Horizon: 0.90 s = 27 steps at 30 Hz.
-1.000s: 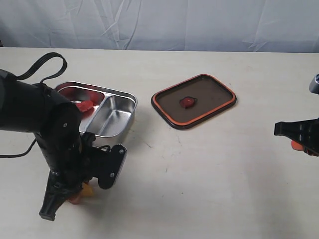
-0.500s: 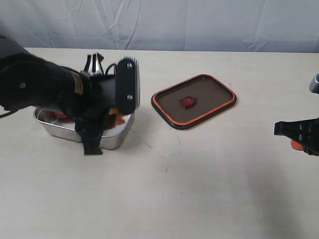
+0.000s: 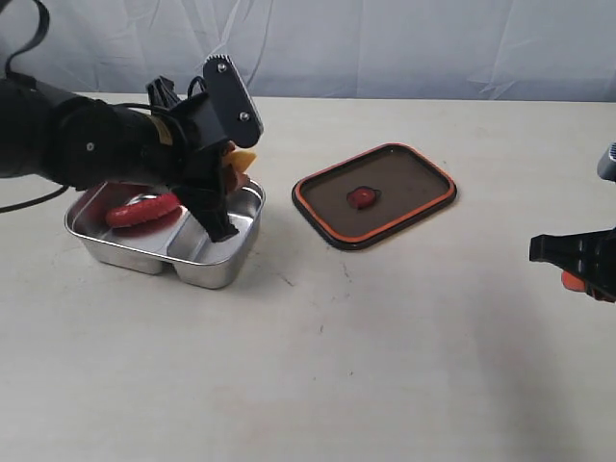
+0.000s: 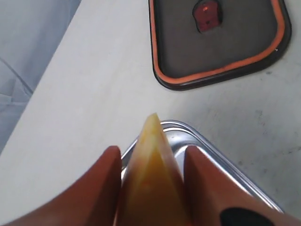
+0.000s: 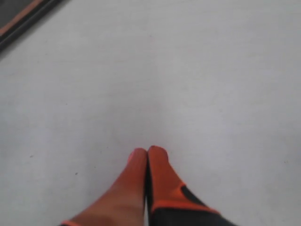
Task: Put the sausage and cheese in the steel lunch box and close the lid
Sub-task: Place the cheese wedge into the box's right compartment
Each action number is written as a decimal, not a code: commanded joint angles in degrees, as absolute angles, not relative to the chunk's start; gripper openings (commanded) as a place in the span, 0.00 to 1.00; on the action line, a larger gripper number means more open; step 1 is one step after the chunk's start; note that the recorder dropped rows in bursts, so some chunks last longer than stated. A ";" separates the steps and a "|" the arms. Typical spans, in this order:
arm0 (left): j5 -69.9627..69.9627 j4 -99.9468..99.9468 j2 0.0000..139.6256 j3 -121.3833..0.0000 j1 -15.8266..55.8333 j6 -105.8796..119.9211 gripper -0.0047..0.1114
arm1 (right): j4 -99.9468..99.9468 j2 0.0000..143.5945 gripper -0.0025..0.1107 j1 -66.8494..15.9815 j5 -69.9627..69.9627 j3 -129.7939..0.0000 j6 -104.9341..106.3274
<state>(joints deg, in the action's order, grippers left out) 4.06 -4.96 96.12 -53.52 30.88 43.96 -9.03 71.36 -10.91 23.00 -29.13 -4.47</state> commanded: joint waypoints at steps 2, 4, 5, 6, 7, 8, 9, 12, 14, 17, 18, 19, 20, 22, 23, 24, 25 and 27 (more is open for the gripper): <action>1.26 -7.82 101.41 -53.91 30.84 43.39 0.04 | -8.88 70.94 0.01 -11.00 23.98 -28.82 -3.99; 1.26 -7.82 102.76 -53.91 30.84 43.39 0.04 | -8.88 70.94 0.01 -11.00 23.98 -28.82 -3.99; 1.26 -7.94 103.31 -53.91 30.84 43.39 0.04 | -8.88 70.94 0.01 -11.00 23.98 -28.82 -3.99; 1.26 -8.08 103.66 -53.91 30.84 43.39 0.04 | -8.88 70.94 0.01 -11.00 23.98 -28.82 -3.99; 1.26 -8.07 104.03 -53.91 30.84 43.39 0.04 | -8.88 70.94 0.01 -11.00 23.98 -28.82 -3.99; 1.26 -8.07 104.27 -53.91 30.84 43.39 0.04 | -8.88 70.94 0.01 -11.00 23.98 -28.82 -3.99; 1.26 -8.07 104.42 -53.91 30.84 43.39 0.04 | -8.88 70.94 0.01 -11.00 23.98 -28.82 -3.99; 1.26 -8.07 104.59 -53.91 30.84 43.39 0.04 | -8.88 70.94 0.01 -11.00 23.98 -28.82 -3.99; 0.39 -8.07 104.64 -53.91 30.84 43.39 0.04 | -8.88 70.94 0.01 -11.00 23.98 -28.82 -3.99; -0.65 -9.66 104.64 -53.91 30.84 43.39 0.04 | -8.88 70.94 0.01 -11.00 24.12 -28.82 -3.99; -0.90 -10.64 104.64 -53.91 30.84 43.39 0.05 | -8.88 70.94 0.01 -11.00 24.34 -28.82 -3.99; -0.88 -11.78 104.64 -53.91 30.84 43.39 0.07 | -8.88 70.94 0.01 -11.00 24.34 -28.82 -3.99; -0.88 -12.06 104.64 -53.91 30.84 43.39 0.10 | -8.88 70.94 0.01 -11.00 24.59 -28.82 -3.99; 0.00 -12.06 104.64 -53.91 30.84 43.39 0.17 | -8.88 70.94 0.01 -11.00 24.71 -28.82 -3.99; 0.00 -12.06 104.64 -53.91 30.84 43.39 0.22 | -8.88 70.94 0.01 -11.00 24.84 -28.82 -3.99; 0.44 -12.06 104.64 -53.91 30.84 43.39 0.28 | -8.88 70.94 0.01 -11.00 24.84 -28.82 -3.99; 0.44 -12.15 104.64 -53.91 30.84 43.39 0.33 | -8.88 70.94 0.01 -11.00 24.84 -28.82 -3.99; 0.54 -12.15 104.64 -53.91 30.84 43.39 0.43 | -8.88 70.94 0.01 -11.00 24.96 -28.82 -3.99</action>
<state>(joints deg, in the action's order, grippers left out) 0.61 -11.19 104.65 -53.52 30.88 43.70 -9.03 71.36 -10.91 24.71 -29.13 -4.35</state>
